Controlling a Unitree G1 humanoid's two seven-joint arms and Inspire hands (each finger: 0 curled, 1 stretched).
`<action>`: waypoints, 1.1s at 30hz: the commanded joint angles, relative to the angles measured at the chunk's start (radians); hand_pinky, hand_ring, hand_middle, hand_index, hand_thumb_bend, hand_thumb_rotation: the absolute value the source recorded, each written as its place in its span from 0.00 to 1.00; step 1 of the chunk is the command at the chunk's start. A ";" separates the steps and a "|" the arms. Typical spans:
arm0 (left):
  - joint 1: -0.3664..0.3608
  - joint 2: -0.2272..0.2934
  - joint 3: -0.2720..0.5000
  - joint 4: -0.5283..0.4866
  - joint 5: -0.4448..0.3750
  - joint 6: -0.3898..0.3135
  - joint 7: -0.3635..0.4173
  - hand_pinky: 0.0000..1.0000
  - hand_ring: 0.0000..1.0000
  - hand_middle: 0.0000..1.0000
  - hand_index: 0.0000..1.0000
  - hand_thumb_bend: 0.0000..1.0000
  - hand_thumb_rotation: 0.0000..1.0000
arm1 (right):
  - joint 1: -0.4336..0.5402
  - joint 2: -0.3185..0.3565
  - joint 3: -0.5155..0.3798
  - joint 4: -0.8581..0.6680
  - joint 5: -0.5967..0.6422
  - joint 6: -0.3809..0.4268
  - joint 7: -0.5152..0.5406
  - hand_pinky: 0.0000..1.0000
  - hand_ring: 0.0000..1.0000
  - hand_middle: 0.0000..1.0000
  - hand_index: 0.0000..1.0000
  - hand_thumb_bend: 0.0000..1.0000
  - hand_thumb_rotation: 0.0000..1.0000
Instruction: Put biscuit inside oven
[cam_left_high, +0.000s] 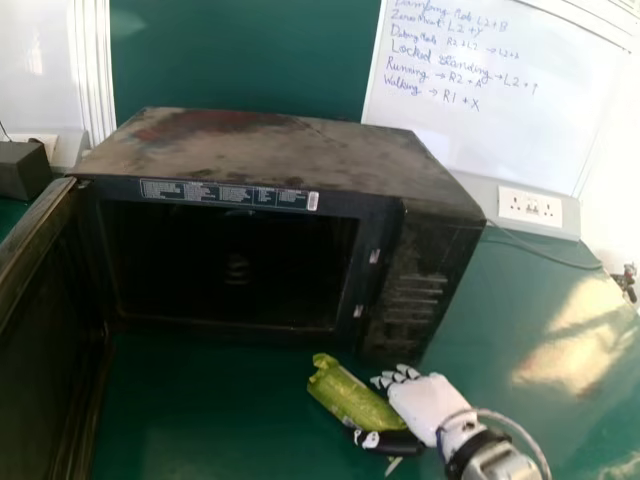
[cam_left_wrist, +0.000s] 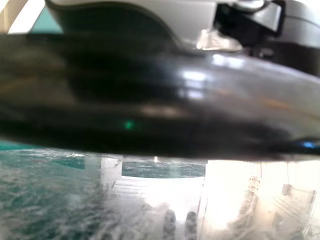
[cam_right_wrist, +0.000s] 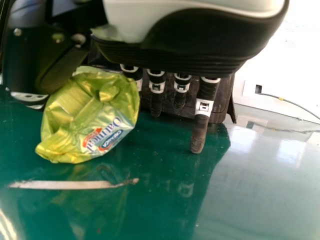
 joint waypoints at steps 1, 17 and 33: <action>0.019 -0.008 -0.001 -0.011 -0.009 -0.003 -0.001 0.74 0.76 0.85 0.82 0.79 0.54 | -0.031 -0.025 0.022 0.021 0.023 -0.018 0.057 0.53 0.87 0.96 0.93 0.85 0.27; 0.051 -0.036 -0.020 -0.034 -0.016 -0.001 -0.018 0.74 0.78 0.83 0.79 0.81 0.51 | -0.112 -0.035 0.078 0.075 -0.002 -0.065 0.105 0.54 0.86 0.94 0.91 0.83 0.25; 0.096 -0.052 -0.060 -0.077 -0.027 0.006 -0.006 0.76 0.79 0.85 0.81 0.77 0.50 | -0.074 0.067 0.119 0.079 -0.115 0.076 0.025 0.54 0.83 0.91 0.90 0.85 0.23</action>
